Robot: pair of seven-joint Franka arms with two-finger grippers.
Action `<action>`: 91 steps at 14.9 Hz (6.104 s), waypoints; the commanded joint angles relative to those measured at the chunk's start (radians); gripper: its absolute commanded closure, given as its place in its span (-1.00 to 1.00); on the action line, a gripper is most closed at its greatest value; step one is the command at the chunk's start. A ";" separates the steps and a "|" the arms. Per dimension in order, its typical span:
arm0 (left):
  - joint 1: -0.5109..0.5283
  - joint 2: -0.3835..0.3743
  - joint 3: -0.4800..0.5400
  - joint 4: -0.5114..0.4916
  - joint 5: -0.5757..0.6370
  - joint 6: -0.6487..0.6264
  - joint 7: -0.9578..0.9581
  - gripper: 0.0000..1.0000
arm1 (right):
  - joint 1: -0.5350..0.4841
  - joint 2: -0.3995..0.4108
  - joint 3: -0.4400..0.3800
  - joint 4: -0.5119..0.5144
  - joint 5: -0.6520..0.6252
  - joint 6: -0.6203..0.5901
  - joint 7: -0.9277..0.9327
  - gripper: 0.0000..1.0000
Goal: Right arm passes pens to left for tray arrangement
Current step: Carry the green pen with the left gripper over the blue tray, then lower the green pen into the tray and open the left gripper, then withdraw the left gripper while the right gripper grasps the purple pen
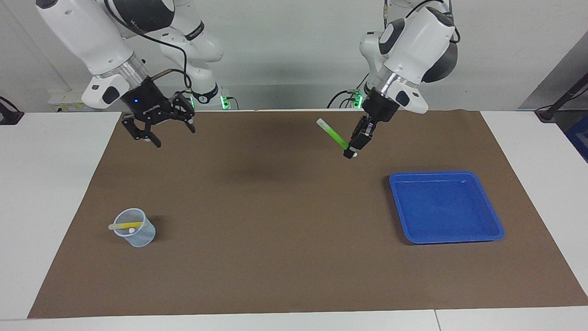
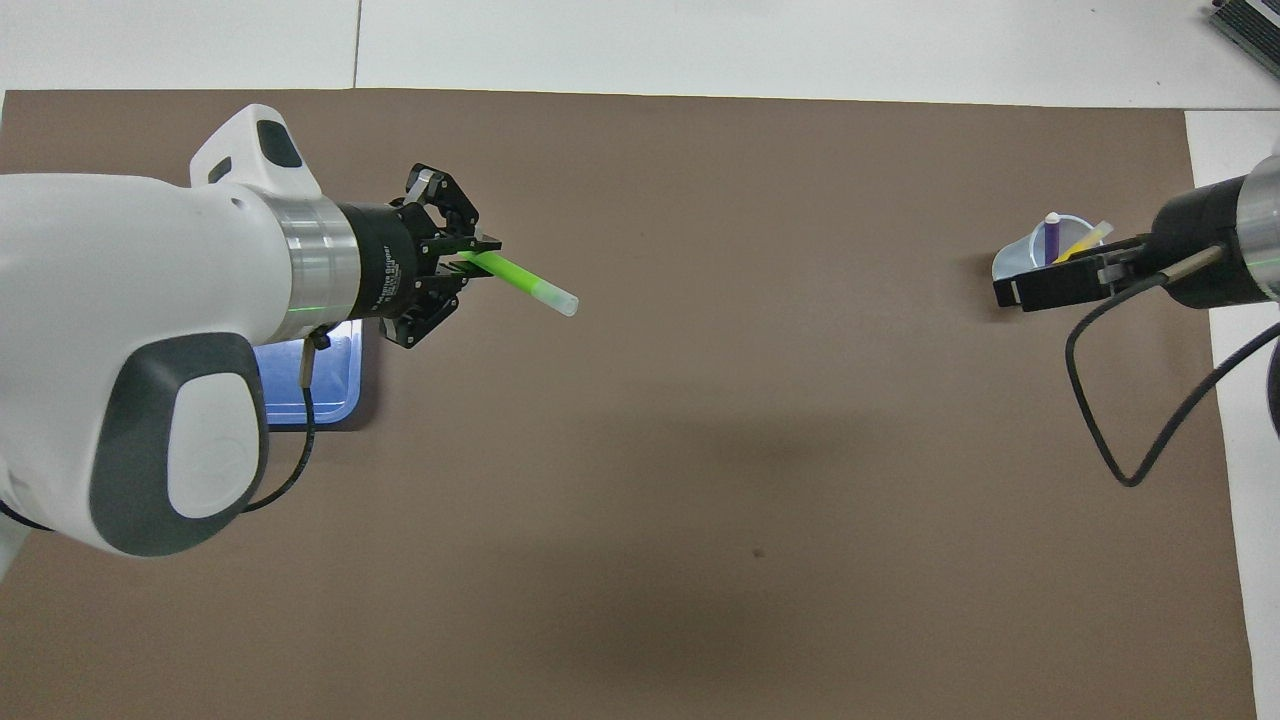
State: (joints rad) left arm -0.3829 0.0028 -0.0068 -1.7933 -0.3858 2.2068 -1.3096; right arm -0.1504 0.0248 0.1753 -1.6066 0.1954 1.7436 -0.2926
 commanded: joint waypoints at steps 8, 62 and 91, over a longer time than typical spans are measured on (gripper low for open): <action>0.257 -0.055 -0.001 -0.009 -0.002 -0.297 0.580 1.00 | -0.179 0.127 0.016 -0.340 -0.198 0.649 -0.367 -0.81; 0.587 0.473 -0.013 0.032 0.331 0.228 1.483 1.00 | -0.219 0.334 0.021 -0.265 -0.399 0.913 -0.369 0.13; 0.539 0.339 -0.013 0.095 0.326 -0.041 1.451 -1.00 | -0.149 0.320 0.059 -0.148 -0.337 0.691 -0.278 0.38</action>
State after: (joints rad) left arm 0.1865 0.3923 -0.0317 -1.6795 -0.0457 2.2137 0.1666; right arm -0.3200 0.3373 0.2202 -1.7615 -0.1703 2.4189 -0.5665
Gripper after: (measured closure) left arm 0.000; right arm 0.683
